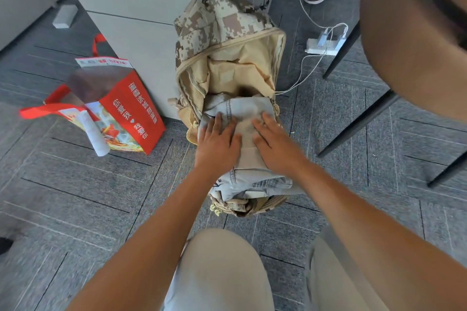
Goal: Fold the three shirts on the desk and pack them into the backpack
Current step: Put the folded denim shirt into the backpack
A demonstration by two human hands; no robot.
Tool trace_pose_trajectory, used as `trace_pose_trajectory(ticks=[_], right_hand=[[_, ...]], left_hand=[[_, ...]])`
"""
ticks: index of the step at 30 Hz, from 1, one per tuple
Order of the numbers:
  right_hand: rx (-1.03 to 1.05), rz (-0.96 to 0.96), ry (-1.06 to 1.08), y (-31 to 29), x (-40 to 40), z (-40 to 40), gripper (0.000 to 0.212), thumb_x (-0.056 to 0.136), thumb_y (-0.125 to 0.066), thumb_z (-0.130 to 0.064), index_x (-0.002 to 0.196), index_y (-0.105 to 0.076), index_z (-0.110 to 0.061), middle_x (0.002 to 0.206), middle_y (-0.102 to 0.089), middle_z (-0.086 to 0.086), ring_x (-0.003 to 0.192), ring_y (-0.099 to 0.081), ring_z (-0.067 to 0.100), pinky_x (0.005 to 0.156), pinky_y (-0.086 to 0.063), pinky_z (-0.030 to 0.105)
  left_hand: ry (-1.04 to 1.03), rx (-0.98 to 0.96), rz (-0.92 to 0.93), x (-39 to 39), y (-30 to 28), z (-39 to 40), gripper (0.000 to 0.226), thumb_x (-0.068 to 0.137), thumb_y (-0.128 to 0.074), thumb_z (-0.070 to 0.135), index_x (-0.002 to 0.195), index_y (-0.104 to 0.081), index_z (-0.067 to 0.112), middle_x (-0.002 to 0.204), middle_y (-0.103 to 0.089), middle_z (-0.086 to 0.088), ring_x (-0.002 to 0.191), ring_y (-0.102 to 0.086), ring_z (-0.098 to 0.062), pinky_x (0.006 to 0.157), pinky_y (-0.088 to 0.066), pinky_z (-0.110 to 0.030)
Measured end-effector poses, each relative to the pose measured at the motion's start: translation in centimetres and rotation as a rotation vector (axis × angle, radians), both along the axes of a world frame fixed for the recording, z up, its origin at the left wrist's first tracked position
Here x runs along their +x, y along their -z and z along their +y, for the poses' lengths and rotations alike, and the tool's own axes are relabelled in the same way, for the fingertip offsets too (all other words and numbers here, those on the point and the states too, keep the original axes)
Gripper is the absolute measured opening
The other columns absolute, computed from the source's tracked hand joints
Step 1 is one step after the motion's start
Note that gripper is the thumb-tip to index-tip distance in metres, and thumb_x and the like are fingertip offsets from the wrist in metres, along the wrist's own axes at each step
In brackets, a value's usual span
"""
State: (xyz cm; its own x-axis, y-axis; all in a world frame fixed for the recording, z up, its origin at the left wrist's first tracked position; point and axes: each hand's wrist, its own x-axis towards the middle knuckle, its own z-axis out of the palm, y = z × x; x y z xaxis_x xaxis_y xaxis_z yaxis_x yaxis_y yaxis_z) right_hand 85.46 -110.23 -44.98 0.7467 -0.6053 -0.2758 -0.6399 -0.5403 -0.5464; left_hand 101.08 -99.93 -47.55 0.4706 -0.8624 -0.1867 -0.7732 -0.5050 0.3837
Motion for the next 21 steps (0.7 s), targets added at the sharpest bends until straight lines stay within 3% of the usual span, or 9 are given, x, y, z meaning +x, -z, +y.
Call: trace_pose_trajectory(ticks=[2, 5, 8, 11, 15, 21], right_hand=[[-0.009, 0.017, -0.012, 0.4, 0.6, -0.6, 0.056, 0.113, -0.032, -0.04, 0.167, -0.02, -0.028, 0.175, 0.006, -0.006, 0.161, 0.002, 0.019, 0.128, -0.007, 0.039], [-0.036, 0.08, -0.061, 0.2, 1.7, -1.7, 0.055, 0.113, -0.03, -0.035, 0.166, -0.023, -0.022, 0.176, 0.003, 0.0, 0.162, 0.002, 0.023, 0.128, -0.003, 0.039], [-0.05, 0.138, -0.116, -0.1, 2.8, -2.9, 0.054, 0.114, -0.027, -0.03, 0.166, -0.022, -0.018, 0.176, 0.001, 0.006, 0.162, 0.003, 0.019, 0.127, 0.005, 0.033], [-0.056, 0.19, -0.142, 0.3, 3.6, -3.9, 0.056, 0.113, -0.026, -0.03, 0.167, -0.019, -0.018, 0.176, 0.003, 0.005, 0.162, 0.005, 0.019, 0.128, 0.003, 0.036], [-0.141, 0.264, -0.176, 1.9, 4.3, -4.9, 0.058, 0.113, -0.019, -0.036, 0.168, -0.013, -0.02, 0.176, 0.003, 0.003, 0.161, 0.005, 0.016, 0.128, 0.004, 0.04], [-0.227, 0.274, -0.191, 2.3, 4.2, -4.5, 0.058, 0.112, -0.019, -0.038, 0.167, -0.017, -0.021, 0.176, -0.004, 0.005, 0.162, -0.004, 0.017, 0.13, 0.001, 0.042]], left_hand=[[0.037, 0.062, -0.036, 0.6, 0.8, -0.5, 0.079, 0.096, -0.002, 0.059, 0.165, -0.021, 0.025, 0.173, -0.013, -0.012, 0.16, -0.004, -0.03, 0.128, 0.001, -0.047], [0.017, 0.093, 0.033, 1.4, 0.8, -1.5, 0.066, 0.106, -0.017, 0.05, 0.164, -0.026, 0.02, 0.172, -0.017, -0.012, 0.159, -0.011, -0.034, 0.129, -0.004, -0.049], [0.065, 0.207, 0.01, 2.2, 0.7, -2.8, 0.076, 0.098, -0.007, 0.055, 0.163, -0.025, 0.019, 0.172, -0.014, -0.015, 0.159, -0.009, -0.035, 0.129, -0.007, -0.05], [0.018, 0.233, 0.063, 3.0, 1.4, -3.9, 0.066, 0.105, -0.015, 0.049, 0.163, -0.024, 0.02, 0.169, -0.023, -0.017, 0.156, -0.02, -0.036, 0.126, -0.018, -0.053], [0.044, 0.299, 0.02, 3.3, 2.1, -4.9, 0.093, 0.083, 0.006, 0.059, 0.163, -0.021, 0.022, 0.17, -0.02, -0.016, 0.155, -0.02, -0.039, 0.125, -0.018, -0.056], [-0.021, 0.206, 0.06, 2.5, 2.0, -3.9, 0.071, 0.1, -0.016, 0.052, 0.16, -0.032, 0.019, 0.164, -0.035, -0.016, 0.15, -0.032, -0.037, 0.122, -0.027, -0.054]])
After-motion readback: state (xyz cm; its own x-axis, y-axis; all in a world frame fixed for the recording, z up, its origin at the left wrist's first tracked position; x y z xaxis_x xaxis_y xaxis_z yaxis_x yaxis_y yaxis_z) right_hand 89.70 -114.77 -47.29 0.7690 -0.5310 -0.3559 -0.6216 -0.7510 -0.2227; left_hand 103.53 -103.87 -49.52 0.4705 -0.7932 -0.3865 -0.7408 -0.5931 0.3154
